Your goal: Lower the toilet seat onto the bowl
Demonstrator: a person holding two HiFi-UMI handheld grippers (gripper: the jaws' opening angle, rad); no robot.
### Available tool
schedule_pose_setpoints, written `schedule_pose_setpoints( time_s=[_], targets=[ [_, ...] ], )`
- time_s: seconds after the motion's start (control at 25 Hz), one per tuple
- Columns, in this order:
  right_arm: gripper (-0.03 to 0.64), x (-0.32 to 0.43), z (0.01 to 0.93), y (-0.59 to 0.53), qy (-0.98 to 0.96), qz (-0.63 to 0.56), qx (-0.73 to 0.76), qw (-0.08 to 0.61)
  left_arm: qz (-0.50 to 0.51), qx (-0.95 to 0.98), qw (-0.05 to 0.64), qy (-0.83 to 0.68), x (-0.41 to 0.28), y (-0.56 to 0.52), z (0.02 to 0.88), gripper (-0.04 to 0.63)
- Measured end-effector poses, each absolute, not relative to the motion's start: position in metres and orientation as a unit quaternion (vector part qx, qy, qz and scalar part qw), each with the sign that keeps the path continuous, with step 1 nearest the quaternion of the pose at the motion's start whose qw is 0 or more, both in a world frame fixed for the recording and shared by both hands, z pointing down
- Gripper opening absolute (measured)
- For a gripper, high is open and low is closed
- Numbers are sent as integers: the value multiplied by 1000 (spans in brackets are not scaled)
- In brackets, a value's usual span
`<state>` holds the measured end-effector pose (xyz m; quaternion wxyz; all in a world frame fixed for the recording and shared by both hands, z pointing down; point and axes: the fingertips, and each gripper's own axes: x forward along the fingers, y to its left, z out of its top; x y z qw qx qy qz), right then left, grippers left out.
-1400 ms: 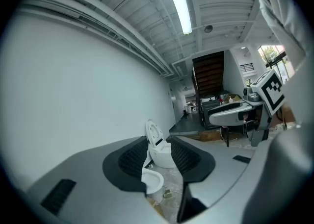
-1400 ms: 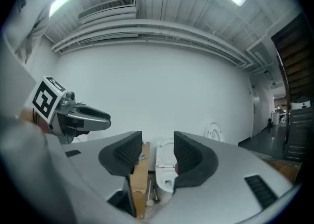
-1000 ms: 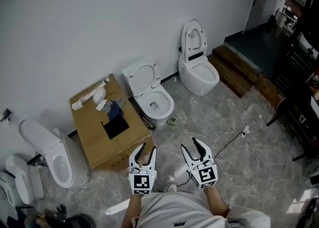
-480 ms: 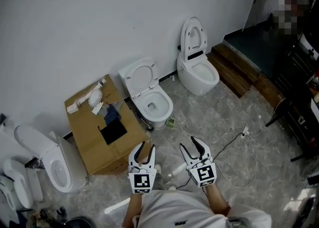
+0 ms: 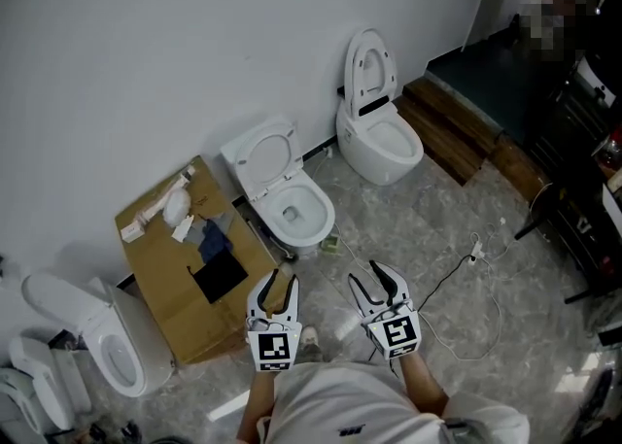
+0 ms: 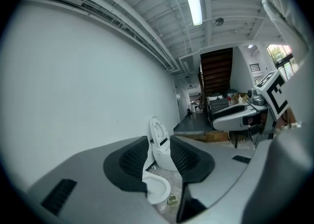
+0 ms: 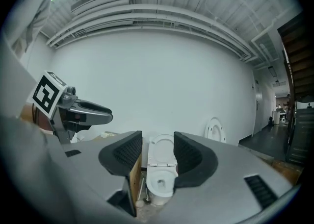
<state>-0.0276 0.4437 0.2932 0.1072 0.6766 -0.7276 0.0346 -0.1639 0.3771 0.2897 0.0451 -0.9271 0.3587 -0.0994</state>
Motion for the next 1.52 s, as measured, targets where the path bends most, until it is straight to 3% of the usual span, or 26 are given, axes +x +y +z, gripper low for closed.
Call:
schedule_pose_setpoints(
  time_s=[0.64,1.52],
  targets=[
    [204,-26,300,341,-718,15,688,101,-94,-940,45,325,-151,274,300,153],
    [203,69,310,228,-773,18,624,111,-106,-916,30,387,-57,179,308,153]
  ],
)
